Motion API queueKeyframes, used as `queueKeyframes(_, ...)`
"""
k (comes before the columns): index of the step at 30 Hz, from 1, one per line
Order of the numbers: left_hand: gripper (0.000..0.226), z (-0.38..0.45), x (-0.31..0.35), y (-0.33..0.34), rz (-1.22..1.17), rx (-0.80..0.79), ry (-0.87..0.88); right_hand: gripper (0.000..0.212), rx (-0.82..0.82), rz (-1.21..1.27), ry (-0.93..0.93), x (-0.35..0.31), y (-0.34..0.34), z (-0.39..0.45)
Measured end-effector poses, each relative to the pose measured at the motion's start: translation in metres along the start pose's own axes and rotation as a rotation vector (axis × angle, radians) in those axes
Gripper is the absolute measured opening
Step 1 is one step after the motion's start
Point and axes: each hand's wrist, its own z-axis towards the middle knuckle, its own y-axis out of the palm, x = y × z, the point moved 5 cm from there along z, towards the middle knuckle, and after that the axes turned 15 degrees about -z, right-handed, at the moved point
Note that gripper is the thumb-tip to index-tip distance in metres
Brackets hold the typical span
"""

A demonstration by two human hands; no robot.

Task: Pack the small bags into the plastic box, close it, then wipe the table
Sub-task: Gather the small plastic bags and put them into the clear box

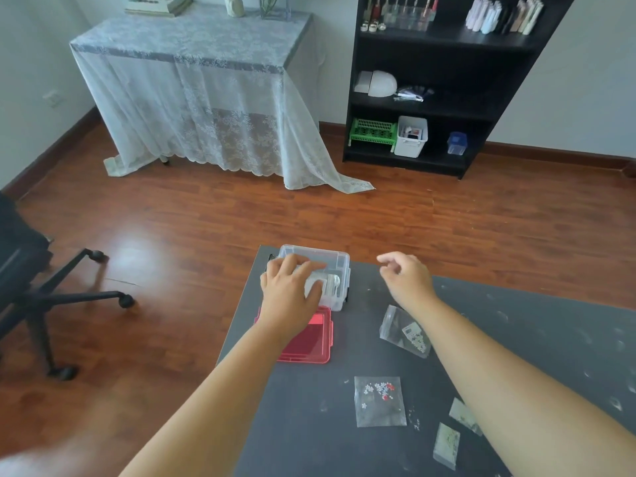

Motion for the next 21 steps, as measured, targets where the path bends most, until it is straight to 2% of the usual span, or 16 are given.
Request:
queueKeyframes(2,0.025,-0.023,0.017,0.009,-0.084,-0.057,0.08,0.022,-0.123,-0.012,0.036,0.031,0.002,-0.01)
queueKeyframes(4,0.024,-0.053,0.03,0.029,-0.117,-0.253,0.117,0.024,-0.192,-0.071,0.029,0.056,0.004,-0.021)
queueKeyframes(7,0.042,-0.096,0.035,0.063,0.044,-0.55,0.051,0.035,-0.248,-0.201,-0.029,0.075,0.01,-0.035)
queueKeyframes(9,0.057,-0.116,0.032,0.078,0.155,-0.637,0.007,0.042,-0.268,-0.314,-0.063,0.08,0.014,-0.04)
queueKeyframes(12,0.07,-0.126,0.035,0.089,0.265,-0.653,0.016,0.044,-0.263,-0.43,-0.107,0.084,0.016,-0.046)
queueKeyframes(16,0.082,-0.128,0.04,0.1,0.359,-0.648,-0.004,0.044,-0.22,-0.445,-0.114,0.091,0.015,-0.05)
queueKeyframes(21,0.083,-0.127,0.043,0.111,0.405,-0.654,-0.096,0.049,-0.227,-0.425,-0.032,0.094,0.017,-0.052)
